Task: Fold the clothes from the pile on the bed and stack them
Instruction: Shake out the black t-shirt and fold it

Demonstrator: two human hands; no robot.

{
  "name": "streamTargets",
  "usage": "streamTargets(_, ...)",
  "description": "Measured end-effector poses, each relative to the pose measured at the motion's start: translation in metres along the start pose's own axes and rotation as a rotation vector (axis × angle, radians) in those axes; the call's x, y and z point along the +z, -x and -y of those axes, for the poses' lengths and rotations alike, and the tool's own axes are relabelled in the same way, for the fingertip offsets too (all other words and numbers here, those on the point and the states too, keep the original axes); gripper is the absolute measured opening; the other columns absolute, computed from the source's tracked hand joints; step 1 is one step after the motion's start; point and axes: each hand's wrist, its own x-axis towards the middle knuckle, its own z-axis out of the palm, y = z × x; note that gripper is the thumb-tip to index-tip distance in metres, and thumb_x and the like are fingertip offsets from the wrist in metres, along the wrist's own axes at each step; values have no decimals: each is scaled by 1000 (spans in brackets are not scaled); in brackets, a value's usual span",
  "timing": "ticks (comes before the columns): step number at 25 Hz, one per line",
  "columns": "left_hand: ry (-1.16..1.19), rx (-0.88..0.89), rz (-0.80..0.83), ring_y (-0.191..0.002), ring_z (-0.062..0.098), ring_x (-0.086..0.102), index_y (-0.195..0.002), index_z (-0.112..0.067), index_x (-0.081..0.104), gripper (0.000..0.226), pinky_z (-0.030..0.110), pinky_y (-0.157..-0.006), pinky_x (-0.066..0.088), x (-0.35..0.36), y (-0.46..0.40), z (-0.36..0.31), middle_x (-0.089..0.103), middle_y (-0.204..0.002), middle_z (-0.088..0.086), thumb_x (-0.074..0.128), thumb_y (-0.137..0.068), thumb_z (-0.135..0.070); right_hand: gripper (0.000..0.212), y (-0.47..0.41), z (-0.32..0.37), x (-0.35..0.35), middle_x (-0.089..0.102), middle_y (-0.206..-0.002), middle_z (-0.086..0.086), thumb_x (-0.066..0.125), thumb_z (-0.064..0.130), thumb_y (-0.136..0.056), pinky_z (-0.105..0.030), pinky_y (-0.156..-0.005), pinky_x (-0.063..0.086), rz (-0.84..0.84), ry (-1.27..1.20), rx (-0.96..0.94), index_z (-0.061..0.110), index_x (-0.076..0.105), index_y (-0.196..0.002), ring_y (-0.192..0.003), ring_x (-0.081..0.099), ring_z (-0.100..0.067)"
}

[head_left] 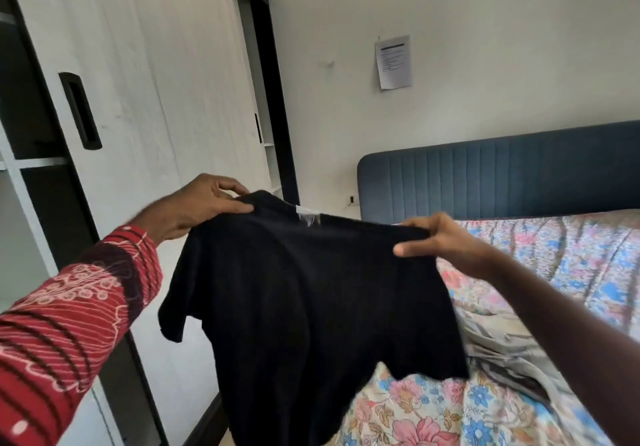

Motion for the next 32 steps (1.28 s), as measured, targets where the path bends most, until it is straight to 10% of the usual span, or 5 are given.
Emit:
streamTargets(8, 93, -27, 132, -84, 15, 64, -98, -9, 70, 25, 22, -73, 52, 19, -7, 7, 72, -95, 5, 56, -103, -29, 47, -18, 60, -49, 67, -74, -1, 53, 45, -103, -34, -83, 54, 334, 432, 221, 15, 70, -71, -71, 61, -13)
streamTargets(13, 75, 67, -153, -79, 7, 61, -93, -13, 68, 27, 19, -70, 48, 24, -18, -1, 70, -88, -3, 54, -105, -32, 16, -25, 32, -46, 76, -101, -15, 57, 22, -106, -47, -84, 61, -175, 80, 83, 16, 72, -104, -85, 73, -23)
streamTargets(22, -477, 18, -11, -94, 25, 72, -100, -12, 78, 10, 35, -84, 56, 30, -25, -5, 77, -96, 8, 70, -96, -16, 29, -38, 40, -69, 73, -103, -14, 59, 40, -101, -45, -86, 55, -448, 944, 297, 18, 76, -96, -100, 67, -39)
streamTargets(26, -721, -43, -493, -104, 37, 63, -106, -19, 75, 17, 39, -81, 46, 69, -34, -13, 68, -113, 10, 62, -100, -28, 24, -48, 49, -31, 73, -77, -18, 51, 23, -108, -31, -48, 54, -683, 104, 248, 4, 65, -106, -60, 72, -29)
streamTargets(32, 239, 45, -555, -67, 18, 72, -113, -6, 72, 18, 20, -56, 56, 69, -22, -30, 73, -91, 12, 58, -103, -10, 21, -23, 51, -22, 76, -104, -9, 54, 21, -104, -40, -88, 57, -800, 546, -81, 13, 70, -116, -100, 71, -28)
